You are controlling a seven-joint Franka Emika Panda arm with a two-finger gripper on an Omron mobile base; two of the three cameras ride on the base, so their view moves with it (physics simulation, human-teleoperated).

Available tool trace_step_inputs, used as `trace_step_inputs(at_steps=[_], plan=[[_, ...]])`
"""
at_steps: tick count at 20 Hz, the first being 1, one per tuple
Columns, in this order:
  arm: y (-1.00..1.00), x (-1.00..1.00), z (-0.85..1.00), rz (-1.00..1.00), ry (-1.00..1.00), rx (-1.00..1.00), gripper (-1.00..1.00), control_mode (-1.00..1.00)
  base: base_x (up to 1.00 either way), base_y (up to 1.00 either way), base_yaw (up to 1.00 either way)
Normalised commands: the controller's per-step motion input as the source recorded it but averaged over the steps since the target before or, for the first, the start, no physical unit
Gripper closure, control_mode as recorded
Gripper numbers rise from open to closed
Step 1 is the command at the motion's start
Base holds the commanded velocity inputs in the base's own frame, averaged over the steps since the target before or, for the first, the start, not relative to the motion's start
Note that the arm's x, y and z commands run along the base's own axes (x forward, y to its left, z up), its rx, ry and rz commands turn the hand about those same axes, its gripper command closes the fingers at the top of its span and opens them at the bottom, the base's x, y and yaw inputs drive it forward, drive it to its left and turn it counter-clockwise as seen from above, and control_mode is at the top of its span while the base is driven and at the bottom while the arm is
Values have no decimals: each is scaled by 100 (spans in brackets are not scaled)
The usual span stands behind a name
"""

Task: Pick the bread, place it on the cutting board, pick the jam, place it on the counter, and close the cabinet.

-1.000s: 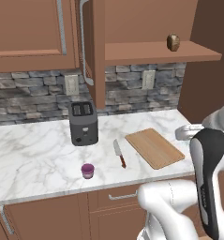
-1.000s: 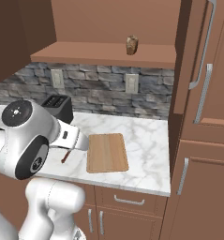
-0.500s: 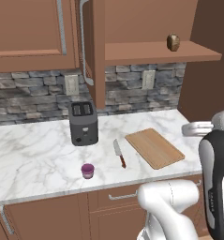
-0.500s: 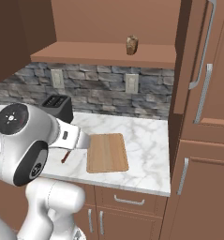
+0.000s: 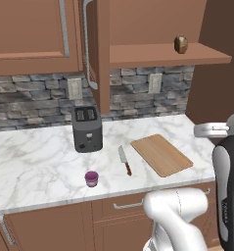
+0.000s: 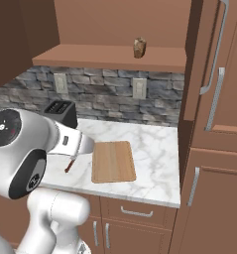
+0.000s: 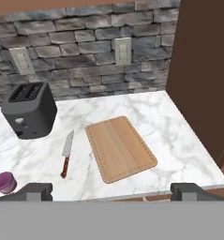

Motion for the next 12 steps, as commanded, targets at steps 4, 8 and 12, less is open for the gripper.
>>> trace_step_inputs(at_steps=[4,8,12], plan=[[0,-2,24,-2,0,0,-100,-100,0,0,0],[0,-2,34,-2,0,0,-100,-100,0,0,0],[0,0,22,-1,0,0,-100,-100,0,0,0]])
